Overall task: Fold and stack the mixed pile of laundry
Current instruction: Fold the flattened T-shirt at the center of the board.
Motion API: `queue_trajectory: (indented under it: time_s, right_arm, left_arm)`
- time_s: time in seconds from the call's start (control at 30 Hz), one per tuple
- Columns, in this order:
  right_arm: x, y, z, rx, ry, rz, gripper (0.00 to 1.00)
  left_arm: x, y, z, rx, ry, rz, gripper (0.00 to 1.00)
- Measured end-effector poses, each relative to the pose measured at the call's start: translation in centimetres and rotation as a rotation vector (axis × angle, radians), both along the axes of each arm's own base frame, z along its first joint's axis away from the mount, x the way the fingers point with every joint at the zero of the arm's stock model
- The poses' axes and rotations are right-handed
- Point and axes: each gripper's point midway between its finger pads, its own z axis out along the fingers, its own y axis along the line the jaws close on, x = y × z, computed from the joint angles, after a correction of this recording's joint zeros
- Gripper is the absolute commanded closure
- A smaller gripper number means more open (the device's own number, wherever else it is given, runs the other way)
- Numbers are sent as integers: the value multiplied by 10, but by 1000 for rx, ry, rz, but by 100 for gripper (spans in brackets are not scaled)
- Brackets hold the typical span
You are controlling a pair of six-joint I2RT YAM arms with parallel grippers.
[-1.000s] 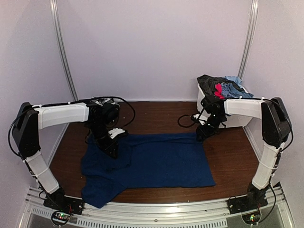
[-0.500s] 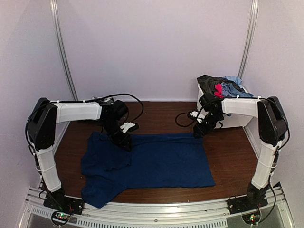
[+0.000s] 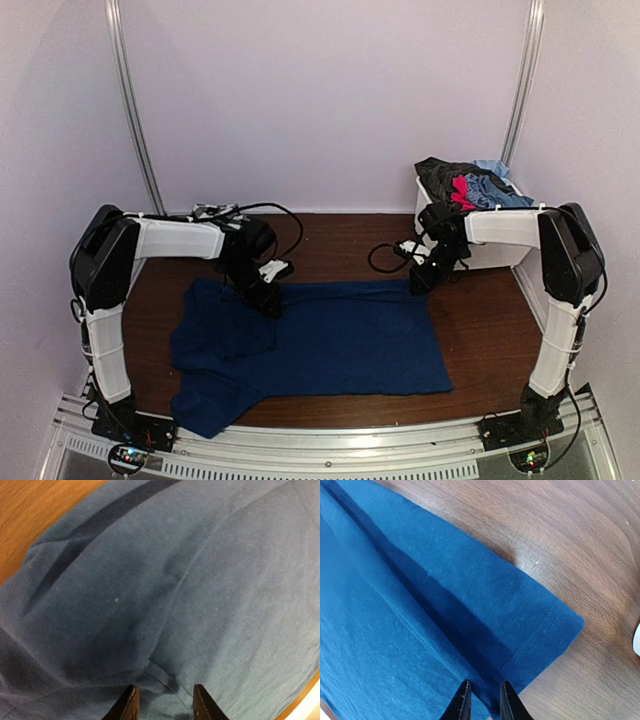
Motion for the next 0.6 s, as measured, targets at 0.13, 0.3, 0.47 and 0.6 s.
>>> queue_trajectory:
  time_s: [0.13,0.3,0.47,0.6]
  right_arm:
    - [-2,-1,-2,-2,5,-1,90]
    - [-2,-1,-3,-5,5,-3,100]
    - [-2,-2,-1,-10,3,-6,100]
    - [-3,-4,5,-15,-7,-8,100]
  left_arm:
    - [3,2,-8,17,-3,12,79]
    - [3,4,-11,26,-6,16,100]
    - [1,5,-8,30,-6,0,100]
    - [-3,5,7,14,-15,-22,100]
